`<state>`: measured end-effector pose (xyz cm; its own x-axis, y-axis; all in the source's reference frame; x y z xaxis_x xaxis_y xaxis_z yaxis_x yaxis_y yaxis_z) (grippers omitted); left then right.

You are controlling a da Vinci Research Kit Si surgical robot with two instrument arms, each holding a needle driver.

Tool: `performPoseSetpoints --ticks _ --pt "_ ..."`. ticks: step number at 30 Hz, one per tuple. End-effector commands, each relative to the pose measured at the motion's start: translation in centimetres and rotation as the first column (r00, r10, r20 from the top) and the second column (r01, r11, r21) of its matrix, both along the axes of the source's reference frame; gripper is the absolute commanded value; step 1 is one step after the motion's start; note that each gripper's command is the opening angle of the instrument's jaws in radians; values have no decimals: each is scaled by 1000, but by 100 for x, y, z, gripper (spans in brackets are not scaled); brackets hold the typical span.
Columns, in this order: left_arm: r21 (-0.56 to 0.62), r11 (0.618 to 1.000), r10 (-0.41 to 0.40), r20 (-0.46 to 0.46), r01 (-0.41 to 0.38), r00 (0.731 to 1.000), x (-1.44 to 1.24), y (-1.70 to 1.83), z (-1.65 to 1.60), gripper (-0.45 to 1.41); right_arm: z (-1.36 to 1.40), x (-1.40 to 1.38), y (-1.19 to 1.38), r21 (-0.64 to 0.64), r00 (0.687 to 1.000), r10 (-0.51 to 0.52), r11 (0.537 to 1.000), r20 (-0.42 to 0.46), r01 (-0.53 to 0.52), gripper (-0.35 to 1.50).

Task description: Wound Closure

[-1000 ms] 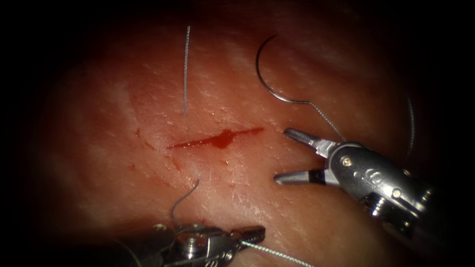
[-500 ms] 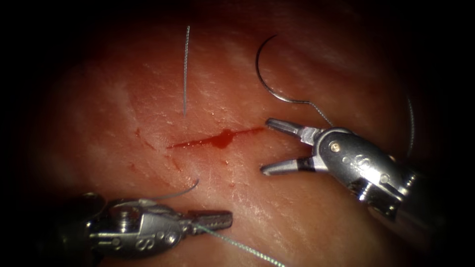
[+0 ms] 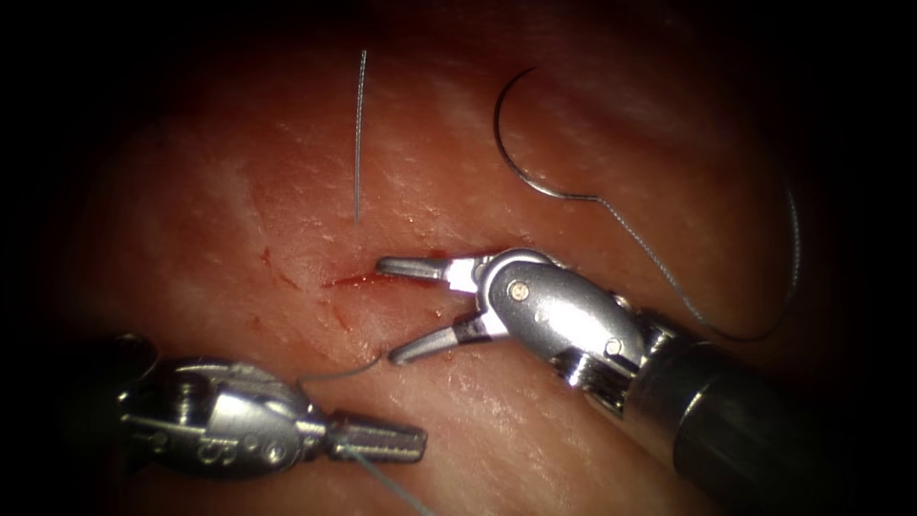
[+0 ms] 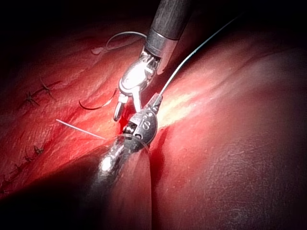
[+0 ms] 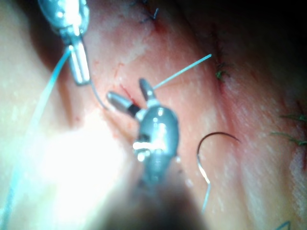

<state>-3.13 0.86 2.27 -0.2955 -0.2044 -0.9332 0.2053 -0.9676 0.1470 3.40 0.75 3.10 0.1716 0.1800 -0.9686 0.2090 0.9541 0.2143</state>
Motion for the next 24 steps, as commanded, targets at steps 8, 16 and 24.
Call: performPoseSetpoints --ticks 8,16,24 --pt "5 1000 18 -3 -18 1000 3 0 4 -45 -7 28 -8 -26 998 -50 998 -42 49 91" --pt "4 1000 28 -28 -28 999 6 3 5 -45 -14 32 -18 -9 995 -73 997 -60 73 91" --pt "5 1000 30 -29 -30 999 5 4 5 -45 -28 48 -27 -5 993 -86 996 -75 86 89"
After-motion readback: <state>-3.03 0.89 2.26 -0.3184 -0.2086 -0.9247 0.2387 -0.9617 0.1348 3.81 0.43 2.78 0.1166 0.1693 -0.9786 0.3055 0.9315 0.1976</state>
